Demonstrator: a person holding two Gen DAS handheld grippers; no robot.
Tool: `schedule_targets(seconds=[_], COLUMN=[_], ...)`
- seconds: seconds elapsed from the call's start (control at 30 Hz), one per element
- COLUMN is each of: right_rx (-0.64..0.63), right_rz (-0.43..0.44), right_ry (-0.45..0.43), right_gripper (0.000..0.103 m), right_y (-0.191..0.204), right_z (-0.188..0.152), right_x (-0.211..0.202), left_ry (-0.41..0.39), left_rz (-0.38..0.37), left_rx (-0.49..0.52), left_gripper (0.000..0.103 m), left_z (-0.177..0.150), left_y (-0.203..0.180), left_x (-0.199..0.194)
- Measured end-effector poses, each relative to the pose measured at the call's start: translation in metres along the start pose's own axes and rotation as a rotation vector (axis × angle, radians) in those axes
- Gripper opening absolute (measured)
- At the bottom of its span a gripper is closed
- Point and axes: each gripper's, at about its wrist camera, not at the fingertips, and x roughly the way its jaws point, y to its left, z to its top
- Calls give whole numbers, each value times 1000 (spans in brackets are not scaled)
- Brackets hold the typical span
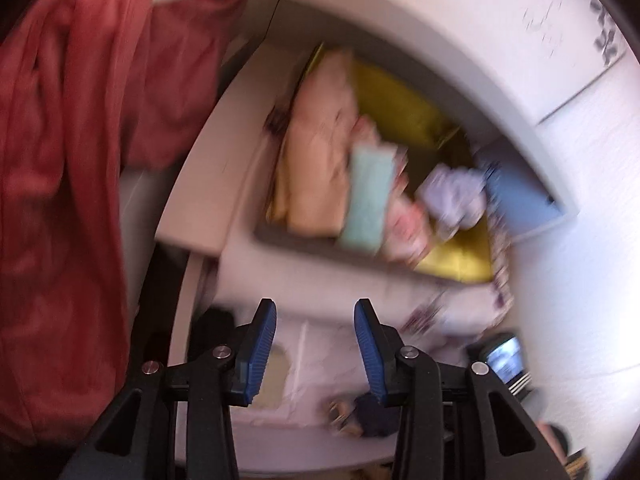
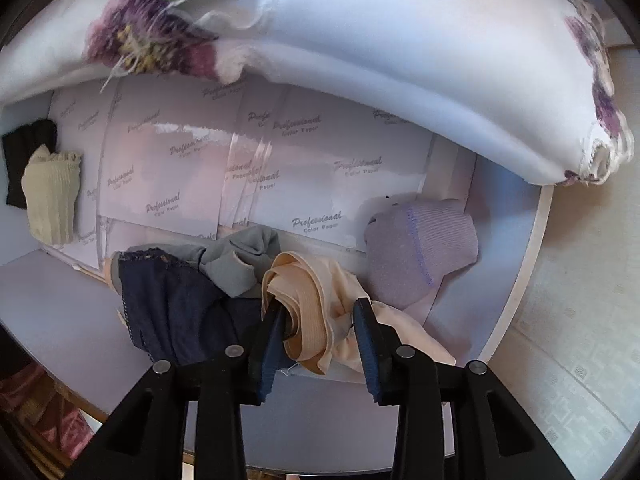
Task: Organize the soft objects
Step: 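Move the left tool back down to the drawer while the right tool holds the beige cloth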
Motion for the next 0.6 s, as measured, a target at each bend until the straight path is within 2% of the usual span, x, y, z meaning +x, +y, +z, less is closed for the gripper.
schedule_targets(seconds=[0.3,0.4,0.6], right_rx=[70,98,185], right_rz=[49,85,183], right_ry=[-5,-16,-95], right_gripper=[52,56,60], right_y=[-16,-24,-46], right_z=[2,2,0], right_x=[-2,-4,-24], left_ry=[248,276,318], left_rz=[124,182,191], left_rx=[18,24,2], left_gripper=[41,41,41], left_z=[-51,-58,-60], left_y=[14,18,23], left_x=[75,89,103])
